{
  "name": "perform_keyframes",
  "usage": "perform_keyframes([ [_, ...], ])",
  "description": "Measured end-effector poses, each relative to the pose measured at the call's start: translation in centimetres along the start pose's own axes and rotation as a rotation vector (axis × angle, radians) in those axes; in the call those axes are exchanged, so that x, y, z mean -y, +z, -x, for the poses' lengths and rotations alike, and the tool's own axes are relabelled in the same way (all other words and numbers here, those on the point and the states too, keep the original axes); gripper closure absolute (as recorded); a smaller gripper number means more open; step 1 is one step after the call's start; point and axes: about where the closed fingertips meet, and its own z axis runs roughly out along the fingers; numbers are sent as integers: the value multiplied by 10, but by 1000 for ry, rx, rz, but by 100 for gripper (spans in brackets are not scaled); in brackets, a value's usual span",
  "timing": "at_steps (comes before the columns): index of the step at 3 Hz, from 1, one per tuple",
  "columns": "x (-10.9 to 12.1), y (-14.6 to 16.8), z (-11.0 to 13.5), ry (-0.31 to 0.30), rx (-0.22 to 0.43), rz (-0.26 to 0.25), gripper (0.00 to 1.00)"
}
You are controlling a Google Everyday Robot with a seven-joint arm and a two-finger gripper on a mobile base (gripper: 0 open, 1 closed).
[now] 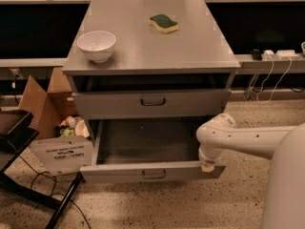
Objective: Open middle drawer
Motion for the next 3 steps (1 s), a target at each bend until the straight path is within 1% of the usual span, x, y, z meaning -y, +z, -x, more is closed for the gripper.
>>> perform_keyframes([
  [1, -6, -12, -8, 11, -3, -28, 100],
  [2, -6, -12, -8, 11, -3, -28, 100],
  [3, -20, -15, -16, 39, -15, -20, 100],
])
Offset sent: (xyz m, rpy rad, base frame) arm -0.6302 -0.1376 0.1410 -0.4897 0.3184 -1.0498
